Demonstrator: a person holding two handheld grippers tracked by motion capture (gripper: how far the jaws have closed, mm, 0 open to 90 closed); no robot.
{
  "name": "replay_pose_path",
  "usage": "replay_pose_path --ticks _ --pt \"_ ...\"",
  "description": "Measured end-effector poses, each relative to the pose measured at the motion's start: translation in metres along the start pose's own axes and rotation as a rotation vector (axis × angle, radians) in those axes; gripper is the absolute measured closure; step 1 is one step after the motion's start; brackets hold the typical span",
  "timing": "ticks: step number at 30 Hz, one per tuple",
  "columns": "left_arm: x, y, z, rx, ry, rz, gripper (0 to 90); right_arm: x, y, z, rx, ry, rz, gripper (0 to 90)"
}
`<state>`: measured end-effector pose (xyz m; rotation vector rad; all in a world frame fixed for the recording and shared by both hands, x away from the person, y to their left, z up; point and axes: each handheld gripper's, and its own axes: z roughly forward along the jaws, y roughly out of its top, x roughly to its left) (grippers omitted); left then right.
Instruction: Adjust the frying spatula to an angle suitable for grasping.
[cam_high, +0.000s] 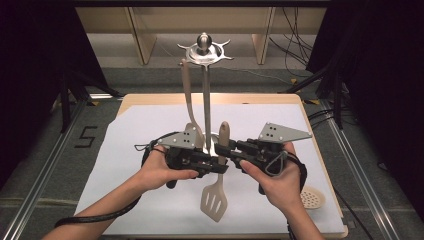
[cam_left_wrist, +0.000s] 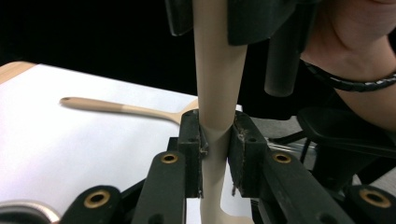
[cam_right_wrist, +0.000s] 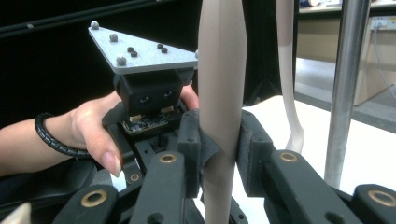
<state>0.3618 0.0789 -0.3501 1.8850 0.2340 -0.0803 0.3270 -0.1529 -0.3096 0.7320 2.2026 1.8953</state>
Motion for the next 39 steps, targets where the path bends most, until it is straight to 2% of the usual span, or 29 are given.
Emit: replay_pose_path --ticks 1,2,3,4,5,6,7,9,10,11,12,14,15,16,17,18,20,21,23,24,25,33,35,36,37,39 --pt "-0.003 0.001 0.0 0.005 0.033 -0.029 76.1 0.0 -0.001 0.0 -0.002 0.006 0.016 74.4" --pt "-0.004 0.001 -0.001 0.008 0.051 -0.032 76.2 -0.001 -0.002 0.0 -0.004 -0.007 0.005 71.8" --pt "-0.003 0.003 -0.002 0.011 0.067 -0.01 76.3 -0.002 -0.002 0.0 -0.02 -0.006 0.001 67.9" --pt "-0.006 0.003 -0.003 0.015 0.108 -0.043 76.4 -0.003 -0.003 0.0 -0.027 -0.018 -0.008 63.5" --pt "-0.006 0.005 -0.004 0.014 0.141 -0.042 76.4 -0.002 -0.004 -0.001 -0.031 -0.022 0.02 60.3" --pt "-0.005 0.006 -0.006 0.013 0.166 -0.029 76.5 -0.004 -0.006 -0.002 -0.051 -0.037 0.007 59.6" --pt "-0.006 0.008 -0.007 0.017 0.205 -0.031 76.6 -0.006 -0.008 -0.007 -0.066 -0.082 -0.005 58.1" --pt "-0.006 0.01 -0.009 0.018 0.262 -0.028 76.6 -0.006 -0.009 -0.009 -0.067 -0.092 0.011 57.9" --pt "-0.006 0.011 -0.009 0.012 0.279 -0.031 76.6 -0.006 -0.012 -0.012 -0.071 -0.12 0.024 57.7" --pt "-0.007 0.013 -0.01 0.011 0.307 -0.042 76.6 -0.008 -0.014 -0.013 -0.08 -0.133 0.007 57.7" --pt "-0.007 0.014 -0.011 0.01 0.316 -0.045 76.6 -0.009 -0.016 -0.015 -0.071 -0.163 0.003 57.7" --pt "-0.006 0.015 -0.011 0.006 0.334 -0.054 76.6 -0.011 -0.02 -0.017 -0.064 -0.19 0.004 57.6" --pt "-0.006 0.015 -0.012 0.011 0.344 -0.055 76.6 -0.011 -0.023 -0.018 -0.051 -0.203 0.029 57.5" --pt "-0.007 0.016 -0.011 0.009 0.368 -0.086 76.6 -0.012 -0.026 -0.018 -0.05 -0.212 0.03 57.5" --pt "-0.007 0.016 -0.012 0.013 0.378 -0.086 76.6 -0.014 -0.029 -0.019 -0.039 -0.228 0.044 57.6" --pt "-0.006 0.017 -0.012 0.02 0.389 -0.086 76.6 -0.015 -0.032 -0.02 -0.034 -0.245 0.031 57.6" --pt "-0.006 0.017 -0.013 0.019 0.399 -0.079 76.6 -0.017 -0.036 -0.021 -0.023 -0.266 0.042 57.6" --pt "-0.005 0.018 -0.013 0.019 0.394 -0.077 76.6 -0.016 -0.037 -0.021 -0.023 -0.266 0.062 57.6" --pt "-0.005 0.02 -0.014 0.026 0.412 -0.078 76.6 -0.019 -0.041 -0.023 -0.011 -0.282 0.049 57.5" --pt "-0.004 0.021 -0.015 0.028 0.415 -0.077 76.6 -0.019 -0.042 -0.023 -0.007 -0.289 0.063 57.6" --pt "-0.002 0.023 -0.016 0.036 0.413 -0.051 76.6 -0.019 -0.044 -0.024 -0.006 -0.296 0.075 57.6" --pt "0.005 0.03 -0.02 0.03 0.44 -0.064 76.6 -0.024 -0.053 -0.029 0.007 -0.35 0.072 57.7" --pt "0.005 0.032 -0.02 0.023 0.452 -0.086 76.6 -0.025 -0.054 -0.031 0.009 -0.367 0.071 57.6" --pt "0.006 0.033 -0.021 0.023 0.452 -0.085 76.6 -0.025 -0.054 -0.031 0.004 -0.358 0.09 57.6" --pt "0.006 0.033 -0.021 0.019 0.45 -0.083 76.6 -0.027 -0.054 -0.032 0.009 -0.372 0.064 57.6" --pt "0.008 0.036 -0.022 0.028 0.447 -0.06 76.6 -0.029 -0.054 -0.032 0.008 -0.378 0.074 57.6"
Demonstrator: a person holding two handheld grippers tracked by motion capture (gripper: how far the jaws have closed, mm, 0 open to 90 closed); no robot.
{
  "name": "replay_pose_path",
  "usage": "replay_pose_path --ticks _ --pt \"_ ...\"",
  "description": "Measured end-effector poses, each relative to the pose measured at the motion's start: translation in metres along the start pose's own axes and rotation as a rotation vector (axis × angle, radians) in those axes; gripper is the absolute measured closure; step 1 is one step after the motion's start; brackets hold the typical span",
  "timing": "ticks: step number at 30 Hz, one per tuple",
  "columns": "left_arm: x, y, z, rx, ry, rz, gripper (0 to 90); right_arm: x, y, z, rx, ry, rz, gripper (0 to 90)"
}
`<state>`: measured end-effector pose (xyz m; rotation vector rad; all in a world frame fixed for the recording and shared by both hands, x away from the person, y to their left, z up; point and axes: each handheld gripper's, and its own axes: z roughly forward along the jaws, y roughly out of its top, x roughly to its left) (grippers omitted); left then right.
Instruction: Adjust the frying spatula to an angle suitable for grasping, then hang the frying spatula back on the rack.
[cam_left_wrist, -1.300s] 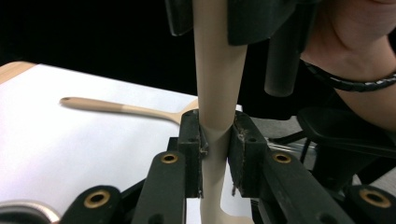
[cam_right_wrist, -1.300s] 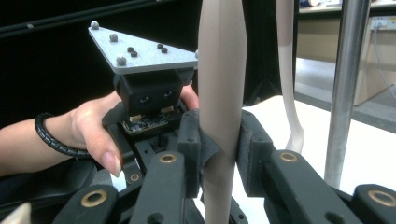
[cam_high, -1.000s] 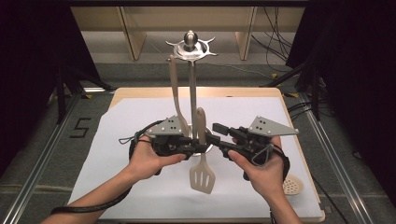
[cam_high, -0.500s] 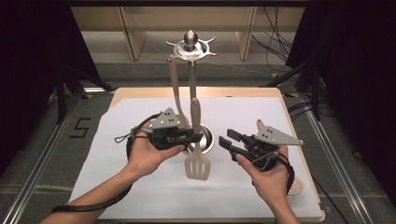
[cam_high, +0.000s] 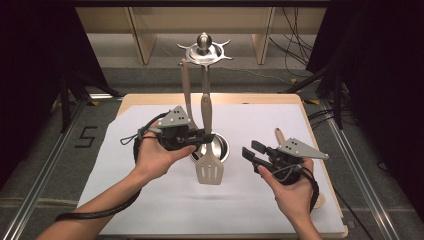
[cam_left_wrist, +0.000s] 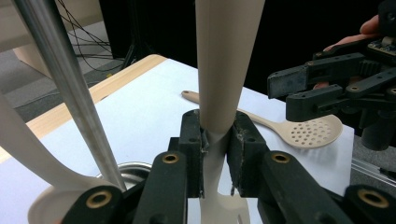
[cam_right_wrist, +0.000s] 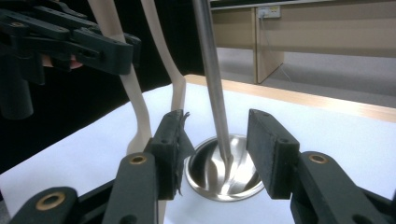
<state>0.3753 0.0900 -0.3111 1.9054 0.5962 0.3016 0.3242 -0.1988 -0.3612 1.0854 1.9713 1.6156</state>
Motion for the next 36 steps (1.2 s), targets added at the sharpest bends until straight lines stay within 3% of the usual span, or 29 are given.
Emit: replay_pose_path --ticks 10,12,15,24,25,26,28,29,30,34,35,36 --pt "0.003 0.004 -0.001 -0.002 0.011 -0.01 76.6 0.0 0.002 0.0 -0.015 -0.003 0.011 57.6" --pt "0.002 0.004 -0.001 -0.003 0.018 -0.032 76.6 0.001 0.002 -0.002 -0.02 0.003 0.011 57.6" --pt "0.003 0.006 0.0 -0.002 0.021 -0.005 76.7 0.0 0.001 -0.005 -0.016 -0.005 0.001 57.6" --pt "0.008 0.018 0.0 -0.002 0.036 0.001 76.6 0.0 0.0 -0.006 -0.01 -0.017 0.022 57.2" --pt "0.009 0.019 0.0 -0.001 0.04 0.002 76.6 -0.002 0.0 -0.005 -0.018 -0.02 -0.002 57.1" --pt "0.009 0.02 0.0 -0.003 0.038 -0.005 76.6 -0.001 -0.001 -0.006 -0.01 -0.018 0.026 56.9" --pt "0.009 0.022 0.001 -0.001 0.043 -0.005 76.6 -0.001 -0.003 -0.008 -0.004 -0.024 0.035 56.7" --pt "0.012 0.023 0.001 0.003 0.056 0.035 76.6 -0.001 -0.003 -0.007 -0.001 -0.018 0.033 56.6" --pt "0.012 0.024 0.002 0.006 0.059 0.038 76.6 -0.003 -0.003 -0.008 -0.004 -0.029 0.009 56.5" --pt "0.013 0.028 0.002 0.006 0.058 0.058 76.6 -0.002 -0.004 -0.009 -0.004 -0.022 0.034 56.5" --pt "0.014 0.03 0.001 0.007 0.059 0.068 76.7 -0.003 -0.003 -0.009 -0.005 -0.026 0.018 56.5" --pt "0.013 0.03 0.001 0.008 0.066 0.062 76.6 -0.001 -0.003 -0.01 -0.003 -0.027 0.038 56.5"
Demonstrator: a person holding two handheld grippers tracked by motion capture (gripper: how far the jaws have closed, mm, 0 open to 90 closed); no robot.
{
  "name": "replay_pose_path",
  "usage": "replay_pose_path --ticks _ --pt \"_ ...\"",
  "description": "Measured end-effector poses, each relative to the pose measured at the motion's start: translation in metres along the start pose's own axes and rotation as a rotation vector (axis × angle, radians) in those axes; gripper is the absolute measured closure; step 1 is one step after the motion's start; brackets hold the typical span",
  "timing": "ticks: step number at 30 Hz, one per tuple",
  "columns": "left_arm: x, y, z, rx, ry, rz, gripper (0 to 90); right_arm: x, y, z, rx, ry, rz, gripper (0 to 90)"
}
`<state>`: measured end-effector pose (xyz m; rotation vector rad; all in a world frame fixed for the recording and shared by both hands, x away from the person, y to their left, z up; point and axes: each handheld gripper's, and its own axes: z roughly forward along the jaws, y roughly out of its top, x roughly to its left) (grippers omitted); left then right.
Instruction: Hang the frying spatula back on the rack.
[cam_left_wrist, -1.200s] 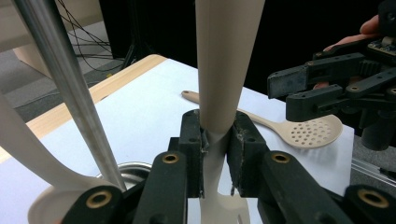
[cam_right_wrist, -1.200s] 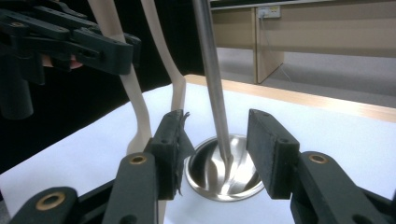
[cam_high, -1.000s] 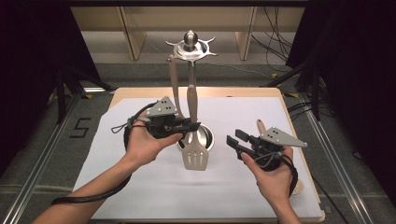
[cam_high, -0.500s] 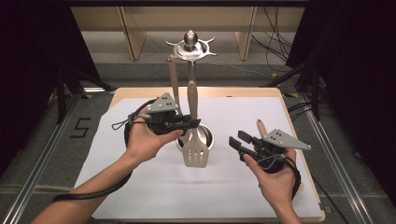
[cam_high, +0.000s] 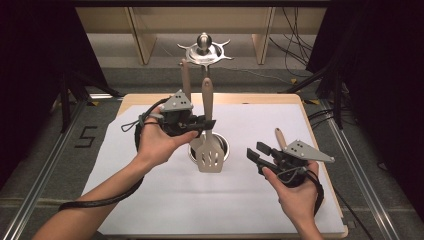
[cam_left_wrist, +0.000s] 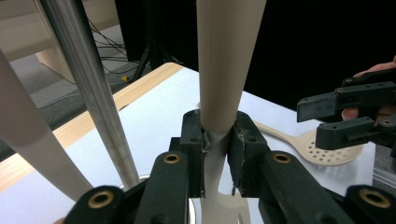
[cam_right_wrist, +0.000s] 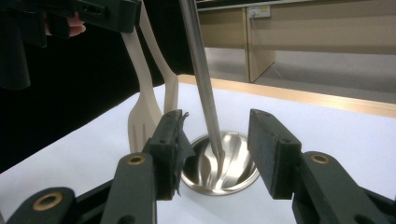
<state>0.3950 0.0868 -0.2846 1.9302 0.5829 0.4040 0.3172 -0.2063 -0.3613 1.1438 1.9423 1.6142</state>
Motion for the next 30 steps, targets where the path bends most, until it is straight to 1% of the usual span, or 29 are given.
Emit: replay_pose_path --ticks 1,2,3,4,5,6,7,8,10,11,12,13,14,15,16,17,18,20,21,22,24,25,26,27,28,29,30 --pt "0.0 0.001 0.0 -0.002 0.0 0.002 76.7 0.0 0.0 0.0 0.002 -0.004 -0.002 56.5" --pt "0.0 0.002 0.0 0.001 0.006 -0.002 76.7 -0.001 0.001 0.0 -0.004 0.003 -0.011 56.6" --pt "0.004 0.004 0.0 -0.006 -0.006 0.035 76.7 -0.001 0.001 0.0 -0.007 -0.001 -0.017 56.6" --pt "0.001 0.004 0.0 0.002 0.008 -0.012 76.7 -0.001 0.001 0.0 -0.007 -0.001 -0.017 56.6" --pt "0.004 0.005 0.0 -0.004 0.007 0.014 76.6 -0.001 0.001 0.0 -0.007 -0.001 -0.016 56.5" --pt "0.002 0.006 0.0 0.003 0.011 -0.014 76.6 -0.001 0.001 0.0 -0.007 0.0 -0.016 56.5" --pt "0.004 0.007 0.0 0.003 0.017 -0.003 76.7 -0.001 0.001 0.0 -0.006 0.004 -0.01 56.5" --pt "0.003 0.007 0.0 0.0 0.011 -0.012 76.6 -0.001 0.001 0.0 -0.01 0.003 -0.02 56.5" --pt "0.003 0.008 -0.001 -0.004 0.016 -0.02 76.6 -0.001 0.001 0.0 -0.009 0.004 -0.012 56.6" --pt "0.004 0.008 -0.001 -0.005 0.013 -0.006 76.7 0.0 0.001 0.0 -0.009 0.004 -0.002 56.6" --pt "0.003 0.009 -0.002 -0.006 0.013 -0.017 76.7 -0.001 0.001 0.0 -0.009 0.005 -0.004 56.6" --pt "0.003 0.009 -0.002 -0.007 0.012 -0.01 76.6 0.0 0.001 0.0 -0.008 0.005 -0.002 56.6" --pt "0.004 0.01 -0.002 -0.006 0.011 -0.003 76.6 -0.001 0.001 0.0 -0.011 0.004 -0.008 56.6" --pt "0.003 0.011 -0.003 -0.007 0.012 -0.016 76.7 -0.001 0.001 0.0 -0.012 0.004 -0.017 56.6" --pt "0.003 0.012 -0.003 -0.005 0.014 -0.012 76.7 -0.001 0.001 0.0 -0.011 0.002 -0.017 56.6" --pt "0.005 0.013 -0.002 -0.01 0.018 0.022 76.7 -0.001 0.001 0.0 -0.01 0.004 -0.014 56.6" --pt "0.004 0.014 -0.002 0.0 0.012 -0.012 76.7 -0.001 0.001 0.0 -0.009 0.005 -0.015 56.6" --pt "0.005 0.015 -0.001 -0.002 0.014 -0.017 76.6 0.0 0.002 0.0 -0.008 0.005 -0.015 56.6" --pt "0.007 0.015 -0.001 -0.002 0.016 0.0 76.7 0.0 0.002 0.0 -0.009 0.004 -0.014 56.6" --pt "0.007 0.015 -0.001 -0.001 0.018 -0.006 76.7 -0.001 0.002 0.0 -0.013 0.005 -0.022 56.6" --pt "0.007 0.015 -0.001 0.001 0.019 -0.015 76.6 0.0 0.002 0.001 -0.014 0.007 -0.015 56.6" --pt "0.007 0.015 0.0 -0.001 0.02 -0.029 76.6 -0.001 0.002 0.001 -0.019 0.007 -0.015 56.6" --pt "0.008 0.016 0.0 0.001 0.022 -0.017 76.6 -0.001 0.002 0.001 -0.01 0.005 -0.013 56.6" --pt "0.01 0.016 0.0 0.002 0.023 -0.015 76.6 0.0 0.002 0.001 -0.009 0.005 -0.01 56.6" --pt "0.013 0.016 0.002 -0.001 0.017 0.003 76.7 0.0 0.002 0.001 -0.008 0.004 -0.007 56.5" --pt "0.01 0.015 0.002 0.007 0.032 -0.045 76.6 0.0 0.002 0.001 -0.003 0.005 -0.007 56.6" --pt "0.009 0.014 0.003 0.005 0.026 -0.088 76.7 -0.001 0.002 0.001 -0.005 0.005 -0.012 56.6"
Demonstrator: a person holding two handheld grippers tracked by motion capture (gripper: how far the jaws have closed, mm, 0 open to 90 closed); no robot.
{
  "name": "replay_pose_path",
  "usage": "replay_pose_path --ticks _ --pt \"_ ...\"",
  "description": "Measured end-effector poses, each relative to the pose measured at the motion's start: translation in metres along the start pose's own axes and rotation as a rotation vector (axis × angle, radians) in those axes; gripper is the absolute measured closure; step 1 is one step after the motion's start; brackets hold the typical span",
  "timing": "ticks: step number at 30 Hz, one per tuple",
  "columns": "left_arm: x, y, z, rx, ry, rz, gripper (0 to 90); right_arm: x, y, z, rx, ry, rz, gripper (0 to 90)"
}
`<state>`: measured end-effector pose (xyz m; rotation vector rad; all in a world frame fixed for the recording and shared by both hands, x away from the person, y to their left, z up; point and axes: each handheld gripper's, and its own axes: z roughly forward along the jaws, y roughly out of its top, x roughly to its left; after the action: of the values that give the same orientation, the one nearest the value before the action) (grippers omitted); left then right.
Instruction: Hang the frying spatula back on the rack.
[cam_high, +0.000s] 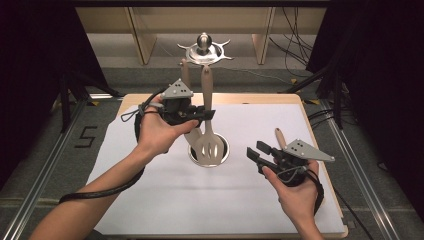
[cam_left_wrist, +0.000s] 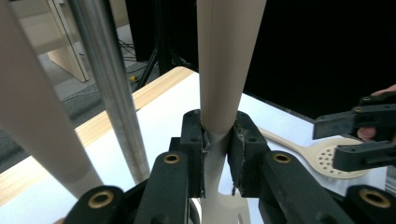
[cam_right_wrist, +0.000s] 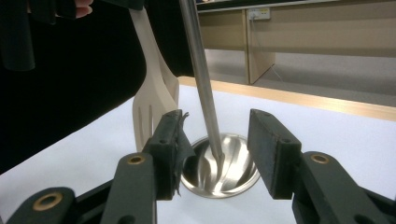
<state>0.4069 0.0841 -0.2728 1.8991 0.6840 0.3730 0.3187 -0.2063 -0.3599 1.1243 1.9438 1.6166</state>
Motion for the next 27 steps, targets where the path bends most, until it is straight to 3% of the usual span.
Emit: replay_pose_path --ticks 16,18,21,25,27 --pt "0.008 0.0 0.009 0.006 -0.006 -0.02 76.5 -0.001 0.0 0.0 0.0 -0.006 -0.007 56.3" --pt "0.007 -0.001 0.01 -0.002 -0.003 -0.048 76.5 -0.002 0.0 0.0 -0.008 -0.012 -0.015 56.3" --pt "0.007 -0.001 0.012 -0.006 -0.006 -0.047 76.3 -0.002 -0.001 -0.001 -0.004 -0.011 -0.016 56.0" --pt "0.008 -0.003 0.012 -0.016 0.006 -0.041 76.1 0.0 -0.002 -0.001 0.015 -0.007 0.021 55.6" --pt "0.009 -0.004 0.01 -0.015 0.009 -0.034 75.8 -0.001 -0.002 -0.001 0.014 -0.012 0.0 55.4"
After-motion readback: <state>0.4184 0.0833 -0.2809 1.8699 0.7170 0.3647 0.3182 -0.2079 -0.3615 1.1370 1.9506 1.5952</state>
